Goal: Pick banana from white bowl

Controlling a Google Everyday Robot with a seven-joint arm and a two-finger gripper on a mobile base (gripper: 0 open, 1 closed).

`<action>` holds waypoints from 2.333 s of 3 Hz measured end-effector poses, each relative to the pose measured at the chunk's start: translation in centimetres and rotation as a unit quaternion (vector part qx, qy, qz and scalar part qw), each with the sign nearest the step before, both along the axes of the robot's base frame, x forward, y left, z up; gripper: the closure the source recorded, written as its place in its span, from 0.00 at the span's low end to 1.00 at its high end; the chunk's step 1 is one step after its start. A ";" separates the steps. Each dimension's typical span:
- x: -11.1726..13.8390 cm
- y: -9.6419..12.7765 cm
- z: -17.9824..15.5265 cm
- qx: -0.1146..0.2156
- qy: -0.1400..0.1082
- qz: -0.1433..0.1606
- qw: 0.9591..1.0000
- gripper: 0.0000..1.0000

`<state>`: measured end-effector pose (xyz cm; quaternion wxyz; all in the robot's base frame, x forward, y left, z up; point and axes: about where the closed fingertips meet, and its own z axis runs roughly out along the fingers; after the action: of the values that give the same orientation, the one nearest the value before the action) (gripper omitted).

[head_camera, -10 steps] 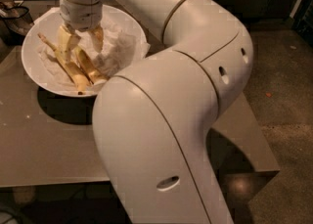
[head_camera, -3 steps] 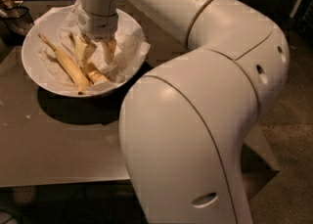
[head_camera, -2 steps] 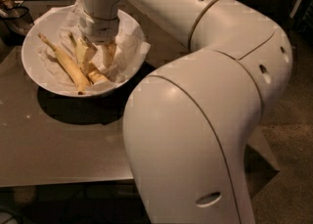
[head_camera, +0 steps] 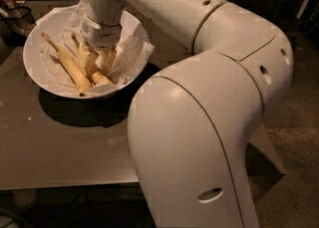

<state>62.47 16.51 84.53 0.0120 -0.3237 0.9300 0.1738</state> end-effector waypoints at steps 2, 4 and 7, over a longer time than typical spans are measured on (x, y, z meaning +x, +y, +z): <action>-0.1 0.1 0.0 0.003 0.005 -0.002 1.000 1.00; -0.3 0.7 0.9 -0.016 0.003 0.001 1.000 1.00; 1.3 4.6 2.8 -0.056 0.001 -0.013 0.998 1.00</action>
Offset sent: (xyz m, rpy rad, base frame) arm -0.0008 0.0007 -0.0010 0.0053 0.0104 -0.0032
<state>63.74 21.11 87.29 -0.0051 -0.3119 0.9422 0.1220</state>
